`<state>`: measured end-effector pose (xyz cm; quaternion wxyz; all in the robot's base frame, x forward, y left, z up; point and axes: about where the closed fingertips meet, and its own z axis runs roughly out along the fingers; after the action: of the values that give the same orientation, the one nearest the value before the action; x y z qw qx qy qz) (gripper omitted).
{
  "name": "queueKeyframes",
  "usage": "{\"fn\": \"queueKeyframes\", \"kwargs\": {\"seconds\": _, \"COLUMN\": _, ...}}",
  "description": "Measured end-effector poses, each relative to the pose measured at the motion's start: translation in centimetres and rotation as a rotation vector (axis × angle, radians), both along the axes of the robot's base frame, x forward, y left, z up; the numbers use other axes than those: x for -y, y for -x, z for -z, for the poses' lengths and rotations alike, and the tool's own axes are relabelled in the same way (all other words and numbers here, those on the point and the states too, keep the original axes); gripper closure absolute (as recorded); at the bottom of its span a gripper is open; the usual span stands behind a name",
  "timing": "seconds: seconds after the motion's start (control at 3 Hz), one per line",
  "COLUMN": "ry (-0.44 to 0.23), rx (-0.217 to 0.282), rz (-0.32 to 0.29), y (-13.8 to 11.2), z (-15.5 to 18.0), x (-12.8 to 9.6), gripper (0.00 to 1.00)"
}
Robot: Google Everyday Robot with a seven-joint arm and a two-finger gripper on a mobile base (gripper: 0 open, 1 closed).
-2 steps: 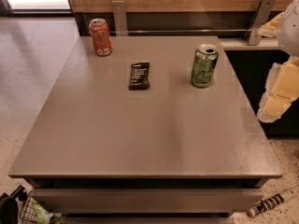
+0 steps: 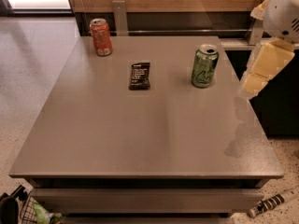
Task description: Knock coke can over
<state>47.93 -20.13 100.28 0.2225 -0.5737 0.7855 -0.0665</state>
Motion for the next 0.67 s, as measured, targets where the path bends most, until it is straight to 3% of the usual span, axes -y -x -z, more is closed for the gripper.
{"fn": "queueKeyframes", "kwargs": {"seconds": 0.33, "ry": -0.113, "rx": 0.059, "rz": 0.076, "y": -2.6, "z": 0.1, "x": -2.4, "gripper": 0.0}}
{"fn": "queueKeyframes", "kwargs": {"seconds": 0.67, "ry": -0.287, "rx": 0.1, "rz": 0.126, "y": -4.7, "z": 1.4, "x": -5.5, "gripper": 0.0}}
